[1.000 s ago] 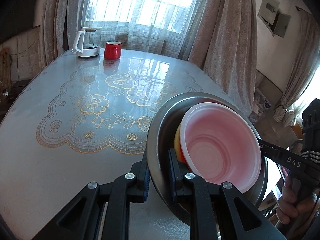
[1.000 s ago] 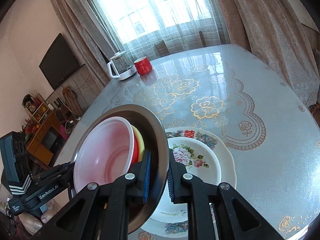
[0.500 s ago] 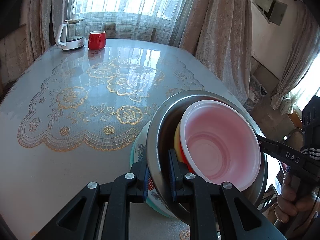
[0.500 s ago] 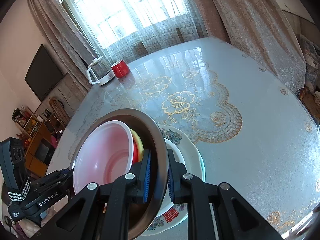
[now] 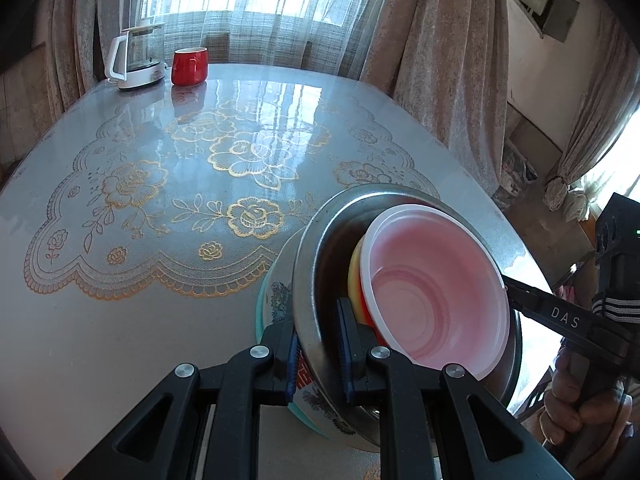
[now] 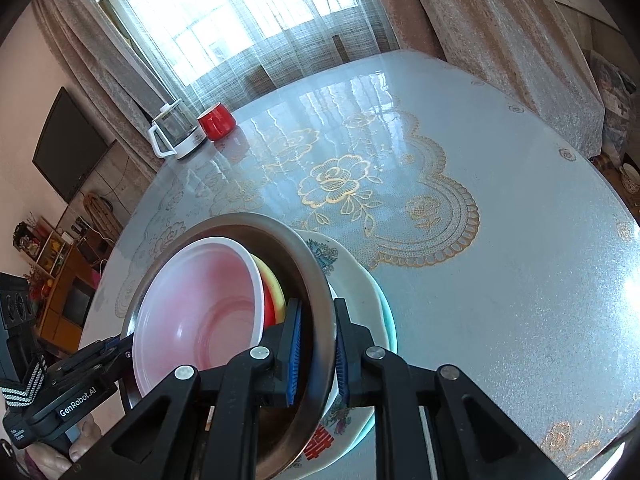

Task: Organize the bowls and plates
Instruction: 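Lift the steel bowl with both grippers and lower it onto the plate stack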

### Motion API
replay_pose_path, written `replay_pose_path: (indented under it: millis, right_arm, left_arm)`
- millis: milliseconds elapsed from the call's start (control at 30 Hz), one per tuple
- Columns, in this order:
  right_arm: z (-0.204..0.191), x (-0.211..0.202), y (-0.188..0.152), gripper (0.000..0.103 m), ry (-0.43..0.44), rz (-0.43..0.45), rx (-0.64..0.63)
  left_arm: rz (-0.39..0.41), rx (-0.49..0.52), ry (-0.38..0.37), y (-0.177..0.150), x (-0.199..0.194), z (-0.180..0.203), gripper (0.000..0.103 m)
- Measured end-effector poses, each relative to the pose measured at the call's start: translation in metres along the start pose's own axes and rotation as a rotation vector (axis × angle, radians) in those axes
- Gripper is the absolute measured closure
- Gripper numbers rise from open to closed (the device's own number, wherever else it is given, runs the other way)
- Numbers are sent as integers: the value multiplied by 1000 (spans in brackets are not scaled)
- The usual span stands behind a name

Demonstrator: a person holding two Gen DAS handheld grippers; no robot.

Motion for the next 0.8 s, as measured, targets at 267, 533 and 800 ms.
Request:
replay_pose_path:
  millis: [267, 533, 800]
  right_arm:
    - [7, 5, -4, 87, -10, -16, 14]
    - [6, 8, -4, 87, -11, -21, 11]
    - [9, 5, -2, 87, 7, -18, 32]
  left_arm:
    - [-27, -20, 7, -4, 11, -3, 86]
    - [-17, -8, 20, -5, 10, -2, 85]
    - [-11, -3, 21, -6, 10, -1, 85]
Point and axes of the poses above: each gripper's, at about its wrist camera, not at the fingertips, and x roughly the way its jaws point, z to its right, y to its top, the point moved 7 cm from there along x, roughly the way its jaws point, and after that the axes turned 10 degrees about z, right-handed, at the moved point
